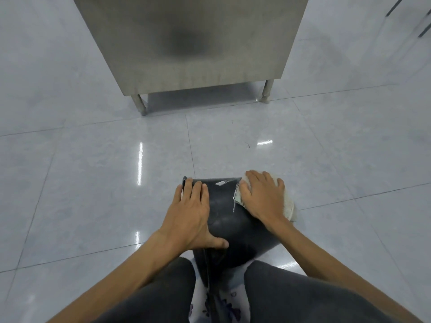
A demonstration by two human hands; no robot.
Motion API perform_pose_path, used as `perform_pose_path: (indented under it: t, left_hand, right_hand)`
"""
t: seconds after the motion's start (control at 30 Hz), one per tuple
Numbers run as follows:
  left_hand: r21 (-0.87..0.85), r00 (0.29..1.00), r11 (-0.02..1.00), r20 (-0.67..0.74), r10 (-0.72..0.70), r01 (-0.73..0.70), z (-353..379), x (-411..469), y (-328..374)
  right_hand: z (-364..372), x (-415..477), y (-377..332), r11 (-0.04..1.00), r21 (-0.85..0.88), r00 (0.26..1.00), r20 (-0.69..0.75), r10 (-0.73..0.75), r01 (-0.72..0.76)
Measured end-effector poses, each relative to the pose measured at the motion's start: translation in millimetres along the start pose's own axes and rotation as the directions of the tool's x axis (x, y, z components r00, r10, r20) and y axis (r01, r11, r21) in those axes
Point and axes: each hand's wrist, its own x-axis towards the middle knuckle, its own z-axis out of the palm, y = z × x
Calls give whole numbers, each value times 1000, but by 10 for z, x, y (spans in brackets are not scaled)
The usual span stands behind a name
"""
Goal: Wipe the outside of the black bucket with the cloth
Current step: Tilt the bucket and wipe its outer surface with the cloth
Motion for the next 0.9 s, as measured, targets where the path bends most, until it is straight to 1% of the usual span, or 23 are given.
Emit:
perform_pose_path:
  t: [0.17, 0.3, 0.37, 0.43, 0.57, 0.67, 0.83, 0.9]
  left_hand:
    - [16, 1000, 1000, -24, -10, 11, 29, 0, 8]
    - [127, 997, 992, -75, -9, 19, -58, 165, 16]
    - [149, 997, 989, -74, -5, 16, -81, 284, 56]
    - [137, 999, 990, -39, -11, 16, -72, 389, 70]
    - [68, 996, 997, 84, -35, 30, -61, 409, 35]
    - [62, 994, 997, 96, -48, 42, -49, 347, 55]
    - [99, 994, 995, 107, -31, 20, -24, 356, 44]
    - [106, 993, 994, 115, -27, 15, -20, 367, 78]
  right_hand:
    - [-24, -104, 41, 998, 23, 998, -28, -52, 52]
    - [-34, -89, 40, 997, 53, 998, -32, -57, 59]
    - [-19, -107, 68, 997, 58, 997, -45, -56, 58]
    - [7, -131, 97, 995, 69, 996, -68, -61, 66]
    - [20, -92, 102, 995, 63, 995, -67, -70, 74]
    - [22, -100, 108, 994, 55, 994, -69, -85, 89]
    - [31, -122, 74, 995, 14, 995, -20, -101, 101]
    - [47, -178, 81, 994, 28, 994, -34, -103, 104]
